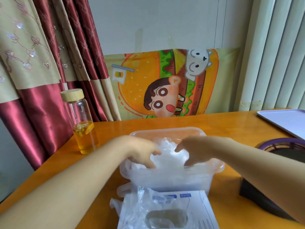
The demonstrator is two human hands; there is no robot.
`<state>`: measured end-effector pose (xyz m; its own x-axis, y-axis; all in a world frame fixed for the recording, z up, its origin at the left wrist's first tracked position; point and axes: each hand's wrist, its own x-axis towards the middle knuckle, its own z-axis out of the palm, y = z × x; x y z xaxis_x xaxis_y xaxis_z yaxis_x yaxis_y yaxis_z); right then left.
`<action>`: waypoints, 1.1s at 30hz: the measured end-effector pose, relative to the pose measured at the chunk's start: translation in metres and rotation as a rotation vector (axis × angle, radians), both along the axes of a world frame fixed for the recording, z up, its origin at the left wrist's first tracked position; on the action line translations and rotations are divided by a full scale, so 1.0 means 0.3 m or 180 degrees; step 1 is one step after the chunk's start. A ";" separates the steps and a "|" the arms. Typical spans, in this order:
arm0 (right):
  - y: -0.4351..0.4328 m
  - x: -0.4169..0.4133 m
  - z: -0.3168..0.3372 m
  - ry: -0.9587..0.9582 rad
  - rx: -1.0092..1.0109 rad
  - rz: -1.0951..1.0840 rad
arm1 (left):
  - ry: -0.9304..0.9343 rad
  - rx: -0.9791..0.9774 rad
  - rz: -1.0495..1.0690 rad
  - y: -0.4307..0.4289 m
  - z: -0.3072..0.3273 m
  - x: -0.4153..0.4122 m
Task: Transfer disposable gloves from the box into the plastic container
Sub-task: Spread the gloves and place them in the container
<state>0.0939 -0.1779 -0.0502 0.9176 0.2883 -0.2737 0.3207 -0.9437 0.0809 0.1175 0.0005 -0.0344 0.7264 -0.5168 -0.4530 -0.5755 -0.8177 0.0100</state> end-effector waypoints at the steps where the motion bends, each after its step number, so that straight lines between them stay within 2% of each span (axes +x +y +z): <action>1: -0.004 -0.028 0.032 -0.0227 0.0183 0.0031 | -0.0027 -0.0366 0.0019 0.020 0.036 -0.026; 4: 0.005 -0.123 0.095 -0.0818 0.0814 0.0251 | -0.0254 -0.1511 0.0005 0.077 0.105 -0.118; 6: 0.029 -0.204 0.113 -0.0783 0.1011 0.0394 | -0.0185 -0.1799 -0.0042 0.098 0.109 -0.191; 9: 0.062 -0.310 0.087 -0.0142 0.0740 0.0553 | -0.0111 -0.1301 -0.0215 0.095 0.039 -0.287; 11: 0.072 -0.354 0.048 0.0120 0.0421 0.0596 | -0.0394 -0.0879 -0.0394 0.079 -0.030 -0.331; 14: 0.069 -0.375 0.002 0.0174 0.0172 0.0443 | -0.0912 -0.0801 -0.0636 0.057 -0.120 -0.360; 19: 0.074 -0.393 -0.006 0.0199 0.0262 0.0343 | -0.1296 -0.0748 -0.0629 0.049 -0.226 -0.344; 23: 0.077 -0.429 0.073 0.0146 0.0768 0.0271 | -0.1177 -0.1232 -0.0132 0.071 -0.139 -0.346; 26: 0.079 -0.450 0.143 -0.0273 0.1102 0.0282 | -0.0979 -0.1827 -0.0002 0.108 0.000 -0.368; 30: 0.074 -0.420 0.185 -0.0820 0.1800 0.0272 | -0.1239 -0.2397 -0.0129 0.137 0.133 -0.371; 33: 0.047 -0.367 0.196 -0.1036 0.2477 0.0180 | -0.1492 -0.2526 -0.0217 0.137 0.181 -0.332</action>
<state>-0.0162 -0.1637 0.0087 0.8948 0.3330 0.2972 0.4422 -0.7518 -0.4890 0.0179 0.0415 0.0200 0.7026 -0.5985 0.3849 -0.7090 -0.6350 0.3069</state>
